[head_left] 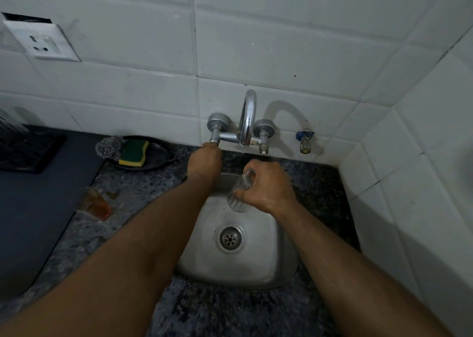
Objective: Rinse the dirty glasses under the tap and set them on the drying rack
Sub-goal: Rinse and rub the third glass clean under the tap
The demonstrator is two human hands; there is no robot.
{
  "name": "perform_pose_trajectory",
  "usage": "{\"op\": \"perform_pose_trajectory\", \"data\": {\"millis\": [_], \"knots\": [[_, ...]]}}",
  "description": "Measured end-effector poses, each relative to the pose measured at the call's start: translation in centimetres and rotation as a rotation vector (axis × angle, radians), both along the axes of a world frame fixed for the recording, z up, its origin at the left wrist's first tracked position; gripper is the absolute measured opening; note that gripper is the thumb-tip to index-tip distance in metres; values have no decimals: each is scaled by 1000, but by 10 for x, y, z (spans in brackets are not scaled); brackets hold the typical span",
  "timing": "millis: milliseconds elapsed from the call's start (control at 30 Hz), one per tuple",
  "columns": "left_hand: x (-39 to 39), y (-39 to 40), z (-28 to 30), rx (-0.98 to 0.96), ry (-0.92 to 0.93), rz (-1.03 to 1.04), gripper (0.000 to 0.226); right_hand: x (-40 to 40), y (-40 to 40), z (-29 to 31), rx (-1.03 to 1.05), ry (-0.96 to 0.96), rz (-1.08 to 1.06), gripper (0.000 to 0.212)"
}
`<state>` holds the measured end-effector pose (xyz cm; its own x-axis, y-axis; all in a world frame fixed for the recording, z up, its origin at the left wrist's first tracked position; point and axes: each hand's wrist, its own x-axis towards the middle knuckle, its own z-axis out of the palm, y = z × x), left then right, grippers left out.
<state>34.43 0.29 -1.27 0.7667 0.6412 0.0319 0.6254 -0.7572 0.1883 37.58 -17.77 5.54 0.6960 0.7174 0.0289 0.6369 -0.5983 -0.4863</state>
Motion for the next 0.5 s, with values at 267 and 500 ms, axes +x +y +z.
{"op": "perform_pose_trajectory", "data": {"millis": [267,500], "knots": [[1,3,-7,13,-19,11,24,2,2,-6,80,6,-16,47],[1,2,-5,20,-2,9,23,7,1,-9,109,2,-26,49]]}}
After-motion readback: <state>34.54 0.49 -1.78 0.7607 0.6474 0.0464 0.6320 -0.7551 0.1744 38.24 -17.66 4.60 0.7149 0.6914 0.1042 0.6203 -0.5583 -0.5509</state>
